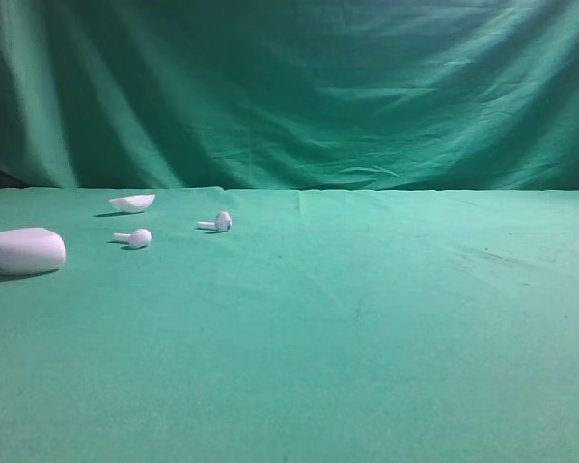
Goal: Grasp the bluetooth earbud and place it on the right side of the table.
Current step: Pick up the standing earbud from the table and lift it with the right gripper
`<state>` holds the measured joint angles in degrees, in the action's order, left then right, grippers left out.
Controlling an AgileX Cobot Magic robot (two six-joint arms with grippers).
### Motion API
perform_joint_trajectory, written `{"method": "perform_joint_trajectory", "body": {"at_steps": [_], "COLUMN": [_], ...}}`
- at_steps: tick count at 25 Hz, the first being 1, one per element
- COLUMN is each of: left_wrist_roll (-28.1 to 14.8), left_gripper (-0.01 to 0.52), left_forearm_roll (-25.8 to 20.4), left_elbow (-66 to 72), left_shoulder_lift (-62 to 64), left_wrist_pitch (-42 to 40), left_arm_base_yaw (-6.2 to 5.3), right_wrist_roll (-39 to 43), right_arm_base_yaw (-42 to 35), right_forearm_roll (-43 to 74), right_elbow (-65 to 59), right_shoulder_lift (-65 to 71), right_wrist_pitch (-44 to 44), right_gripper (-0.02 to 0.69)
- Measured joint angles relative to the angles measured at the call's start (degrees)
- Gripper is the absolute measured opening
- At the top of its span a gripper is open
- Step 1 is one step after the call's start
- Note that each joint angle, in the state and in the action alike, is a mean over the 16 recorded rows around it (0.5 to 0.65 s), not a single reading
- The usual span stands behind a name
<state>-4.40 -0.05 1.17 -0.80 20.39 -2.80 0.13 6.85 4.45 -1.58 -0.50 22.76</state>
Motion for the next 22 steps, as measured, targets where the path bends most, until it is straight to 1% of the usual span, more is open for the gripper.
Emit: {"method": "perform_joint_trajectory", "body": {"at_steps": [15,18,22], "left_wrist_roll": [0.00,0.00,0.00], "left_gripper": [0.000,0.000,0.000], "left_forearm_roll": [0.02,0.02,0.01], "left_elbow": [0.00,0.00,0.00], "left_shoulder_lift": [0.00,0.00,0.00], "left_wrist_pitch": [0.00,0.00,0.00], "left_arm_base_yaw": [0.00,0.00,0.00], "right_wrist_roll": [-0.02,0.17,0.53], "right_arm_base_yaw": [0.00,0.00,0.00], "right_forearm_roll": [0.41,0.84,1.46], "right_elbow": [-0.01,-0.05,-0.10], "right_shoulder_lift": [0.00,0.00,-0.01], "right_wrist_pitch": [-0.69,-3.85,-13.31], "right_gripper": [0.050,0.050,0.050]}}
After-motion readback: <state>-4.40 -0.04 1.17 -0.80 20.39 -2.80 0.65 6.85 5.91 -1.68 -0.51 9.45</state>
